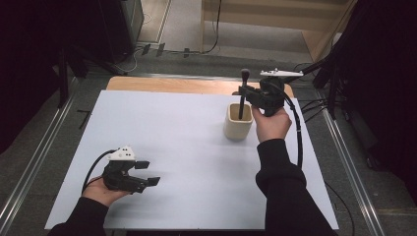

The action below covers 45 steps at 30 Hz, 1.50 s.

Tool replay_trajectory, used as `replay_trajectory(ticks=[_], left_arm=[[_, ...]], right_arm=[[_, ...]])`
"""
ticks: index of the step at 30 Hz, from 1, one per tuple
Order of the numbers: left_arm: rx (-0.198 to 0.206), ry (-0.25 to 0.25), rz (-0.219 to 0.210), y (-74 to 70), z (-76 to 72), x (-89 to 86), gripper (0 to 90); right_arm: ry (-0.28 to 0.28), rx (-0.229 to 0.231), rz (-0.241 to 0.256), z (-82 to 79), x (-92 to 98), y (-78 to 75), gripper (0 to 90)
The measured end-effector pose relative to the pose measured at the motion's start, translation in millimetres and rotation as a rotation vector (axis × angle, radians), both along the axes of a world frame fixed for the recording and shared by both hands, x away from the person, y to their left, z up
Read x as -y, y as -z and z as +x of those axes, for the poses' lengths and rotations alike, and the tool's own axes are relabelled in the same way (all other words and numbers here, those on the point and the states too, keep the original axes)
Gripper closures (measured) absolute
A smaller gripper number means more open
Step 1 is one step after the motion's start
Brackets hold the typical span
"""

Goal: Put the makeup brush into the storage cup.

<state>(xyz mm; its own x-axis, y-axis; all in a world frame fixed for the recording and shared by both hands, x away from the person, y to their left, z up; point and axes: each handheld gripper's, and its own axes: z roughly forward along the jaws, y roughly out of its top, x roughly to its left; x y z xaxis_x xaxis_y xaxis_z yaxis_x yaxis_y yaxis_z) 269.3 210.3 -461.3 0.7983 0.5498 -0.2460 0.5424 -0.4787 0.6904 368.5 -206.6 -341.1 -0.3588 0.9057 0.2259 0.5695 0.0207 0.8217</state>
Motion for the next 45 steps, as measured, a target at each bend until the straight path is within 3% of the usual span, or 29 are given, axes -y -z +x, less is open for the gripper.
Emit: replay_trajectory(ticks=[17, 23, 26, 39, 45], left_arm=[[0.000, 0.009, 0.004, 0.5, 0.3, 0.8, 25.8], [-0.001, 0.005, 0.002, 0.5, 0.6, 0.3, 25.8], [0.000, 0.008, 0.003, 0.5, 0.8, 0.5, 25.8], [0.000, 0.009, 0.007, 0.6, 0.8, 0.7, 25.8], [0.000, 0.009, 0.007, 0.7, 1.1, 0.5, 25.8]], right_arm=[[0.047, 0.026, -0.025, 15.2, -1.5, 19.9, 77.6], [0.058, 0.013, -0.023, 17.6, 1.5, 30.4, 77.6], [0.056, 0.038, -0.023, 16.7, 1.2, 35.4, 77.6], [0.068, 0.005, -0.002, 18.7, 0.9, 57.5, 77.2], [0.057, -0.007, -0.019, 18.6, 0.9, 62.6, 76.9]])
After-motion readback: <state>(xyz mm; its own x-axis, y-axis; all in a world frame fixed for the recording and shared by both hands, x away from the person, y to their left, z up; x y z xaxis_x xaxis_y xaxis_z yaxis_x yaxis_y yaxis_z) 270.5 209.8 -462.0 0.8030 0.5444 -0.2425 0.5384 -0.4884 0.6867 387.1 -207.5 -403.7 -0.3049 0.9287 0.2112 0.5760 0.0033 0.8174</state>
